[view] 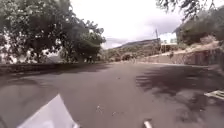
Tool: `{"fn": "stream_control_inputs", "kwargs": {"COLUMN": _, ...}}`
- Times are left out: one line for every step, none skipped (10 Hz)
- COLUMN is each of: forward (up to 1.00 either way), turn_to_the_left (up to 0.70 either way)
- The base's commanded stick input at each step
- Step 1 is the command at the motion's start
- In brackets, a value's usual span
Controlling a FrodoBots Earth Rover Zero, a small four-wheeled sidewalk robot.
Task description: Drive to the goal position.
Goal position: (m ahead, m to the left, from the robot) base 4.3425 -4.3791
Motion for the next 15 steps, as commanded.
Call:
{"fn": "stream_control_inputs", "kwargs": {"forward": 0.5, "turn_to_the_left": 0.0}}
{"fn": "stream_control_inputs", "kwargs": {"forward": 0.5, "turn_to_the_left": -0.39}}
{"fn": "stream_control_inputs", "kwargs": {"forward": 0.5, "turn_to_the_left": -0.43}}
{"fn": "stream_control_inputs", "kwargs": {"forward": 0.5, "turn_to_the_left": -0.48}}
{"fn": "stream_control_inputs", "kwargs": {"forward": 0.5, "turn_to_the_left": -0.5}}
{"fn": "stream_control_inputs", "kwargs": {"forward": 0.5, "turn_to_the_left": -0.5}}
{"fn": "stream_control_inputs", "kwargs": {"forward": 0.5, "turn_to_the_left": -0.5}}
{"fn": "stream_control_inputs", "kwargs": {"forward": 0.5, "turn_to_the_left": -0.5}}
{"fn": "stream_control_inputs", "kwargs": {"forward": 0.5, "turn_to_the_left": -0.5}}
{"fn": "stream_control_inputs", "kwargs": {"forward": 0.5, "turn_to_the_left": -0.5}}
{"fn": "stream_control_inputs", "kwargs": {"forward": 0.5, "turn_to_the_left": -0.45}}
{"fn": "stream_control_inputs", "kwargs": {"forward": 0.5, "turn_to_the_left": -0.39}}
{"fn": "stream_control_inputs", "kwargs": {"forward": 0.5, "turn_to_the_left": -0.34}}
{"fn": "stream_control_inputs", "kwargs": {"forward": 0.5, "turn_to_the_left": -0.28}}
{"fn": "stream_control_inputs", "kwargs": {"forward": 0.5, "turn_to_the_left": -0.22}}
